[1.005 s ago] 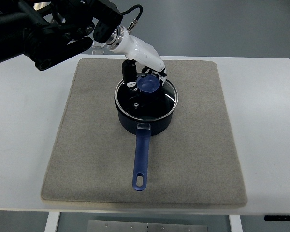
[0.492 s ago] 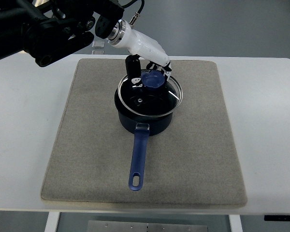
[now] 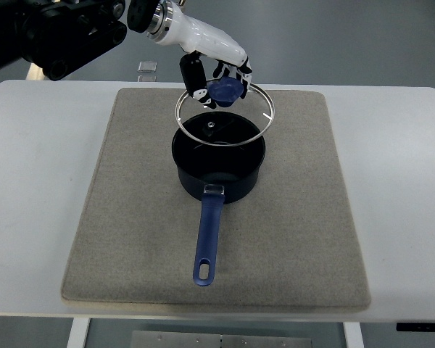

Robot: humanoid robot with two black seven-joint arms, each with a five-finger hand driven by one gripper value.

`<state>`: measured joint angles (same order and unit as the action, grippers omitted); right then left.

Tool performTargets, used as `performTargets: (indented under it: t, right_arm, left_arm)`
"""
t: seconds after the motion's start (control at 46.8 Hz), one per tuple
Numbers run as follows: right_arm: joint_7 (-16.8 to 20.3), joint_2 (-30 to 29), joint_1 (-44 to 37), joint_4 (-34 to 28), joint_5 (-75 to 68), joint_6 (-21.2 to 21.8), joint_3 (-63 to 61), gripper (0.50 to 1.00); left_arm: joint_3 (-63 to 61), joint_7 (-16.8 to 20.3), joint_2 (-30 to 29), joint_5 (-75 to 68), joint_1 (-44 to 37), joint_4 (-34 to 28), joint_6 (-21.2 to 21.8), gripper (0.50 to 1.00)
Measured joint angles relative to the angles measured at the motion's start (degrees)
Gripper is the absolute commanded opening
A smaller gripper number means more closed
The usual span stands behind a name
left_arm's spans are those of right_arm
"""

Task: Open pot lid and place left with left hand
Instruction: 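Lift the glass lid off the saucepan with the left hand, then carry the lid beside the saucepan and lower it onto the mat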

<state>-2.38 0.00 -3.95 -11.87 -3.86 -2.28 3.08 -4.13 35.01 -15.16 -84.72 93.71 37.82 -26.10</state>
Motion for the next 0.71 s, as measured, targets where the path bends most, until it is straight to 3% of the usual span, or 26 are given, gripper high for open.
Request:
performTargets:
  t: [0.706]
  right_arm:
    - [0.0,0.0,0.0,0.0,0.0,0.0,0.0,0.915]
  left_arm:
    - [-0.4,-0.02,-11.4,2.55,-5.07,-0.57,0.79,0.538]
